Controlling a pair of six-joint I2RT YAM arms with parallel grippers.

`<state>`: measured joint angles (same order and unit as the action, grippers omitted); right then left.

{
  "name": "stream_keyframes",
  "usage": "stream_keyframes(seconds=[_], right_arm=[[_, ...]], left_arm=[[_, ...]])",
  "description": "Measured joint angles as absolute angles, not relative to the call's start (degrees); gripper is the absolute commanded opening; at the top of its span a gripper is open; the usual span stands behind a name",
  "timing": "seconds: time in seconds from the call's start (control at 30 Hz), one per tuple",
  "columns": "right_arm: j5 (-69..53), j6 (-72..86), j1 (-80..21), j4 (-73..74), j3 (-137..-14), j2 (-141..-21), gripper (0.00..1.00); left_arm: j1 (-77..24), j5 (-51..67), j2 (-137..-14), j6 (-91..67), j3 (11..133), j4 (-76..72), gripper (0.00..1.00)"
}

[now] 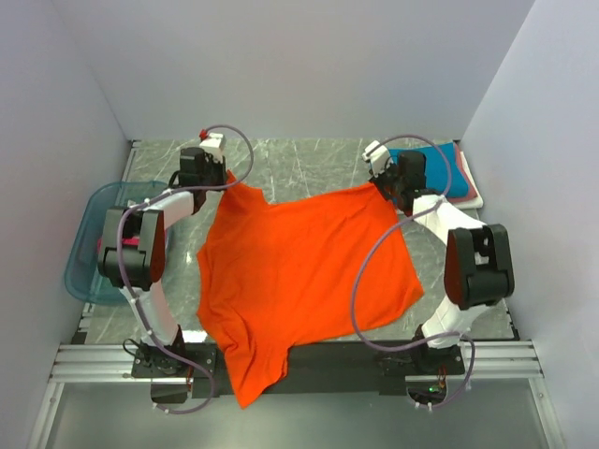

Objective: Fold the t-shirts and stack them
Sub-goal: Flatten the tshirt out

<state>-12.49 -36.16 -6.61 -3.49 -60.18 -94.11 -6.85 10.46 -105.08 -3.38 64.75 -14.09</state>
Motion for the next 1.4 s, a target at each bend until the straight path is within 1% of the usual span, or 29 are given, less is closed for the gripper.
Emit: stream_keyframes(seconds=[0.1,0.23,0.33,0.4,0.53,0.7,0.77,0.83,0.9,1.0,1.07,1.17,1.23,1.3,1.4], right_arm=[[-11.9,-36.3,-6.6,-3.8,-63.3,-97.5,0.0],[-11.6,-36.3,-6.6,-4.3,-65.8,-97.7,0.0],[-11.7,-36.1,-6.6,-4.8,-66.1,-96.9,0.0],[-12.1,-35.8,-6.6,-4.8,-65.9,-95.7,0.0],[-13.4,-35.0,-6.6,-4.6,-64.2,-90.8,0.0],[-16.2,-34.4,-7.6,-0.5,-64.2,-83.0,0.0],[-16.0,-35.1,-10.0,4.0,-64.2,-78.1,0.0],[-15.5,-35.9,-14.4,8.8,-64.8,-71.9,0.0],[-15.4,-36.1,-19.5,17.4,-70.3,-66.3,0.0],[-15.6,-35.4,-22.9,25.7,-85.8,-62.7,0.0],[-14.2,-34.6,-23.0,29.1,-96.2,-61.0,0.0],[-11.5,-33.8,-23.1,34.8,-111.2,-59.5,0.0],[-9.4,-33.6,-23.1,37.4,-118.2,-58.4,0.0],[-6.9,-33.6,-23.1,38.4,-122.9,-56.4,0.0],[-3.2,-34.2,-23.1,37.6,-123.5,-53.8,0.0]], left_arm=[[-6.8,9.0,-107.0,-2.3,68.2,-13.0,0.0],[-6.6,7.0,-107.4,-0.4,71.7,-12.4,0.0],[-6.3,5.0,-106.1,0.4,71.2,-13.3,0.0],[-6.1,3.7,-103.4,0.4,68.3,-14.9,0.0],[-5.7,3.2,-94.1,0.4,60.5,-18.3,0.0],[-5.7,2.9,-91.0,0.4,60.8,-20.8,0.0],[-5.7,2.1,-89.5,0.2,58.8,-21.7,0.0],[-5.6,1.2,-84.7,-0.7,54.5,-21.4,0.0],[-5.6,0.1,-76.4,-2.0,50.1,-20.8,0.0],[-5.6,-1.2,-59.5,-4.5,48.8,-19.6,0.01],[-5.7,-1.6,-48.3,-7.0,51.8,-20.5,0.01],[-5.8,-1.1,-37.4,-10.4,59.0,-24.2,0.01],[-5.9,-0.2,-34.0,-12.0,63.9,-26.8,0.01],[-5.9,0.9,-33.2,-13.2,67.4,-28.4,0.0],[-5.9,2.2,-33.7,-13.8,68.8,-28.6,0.01]])
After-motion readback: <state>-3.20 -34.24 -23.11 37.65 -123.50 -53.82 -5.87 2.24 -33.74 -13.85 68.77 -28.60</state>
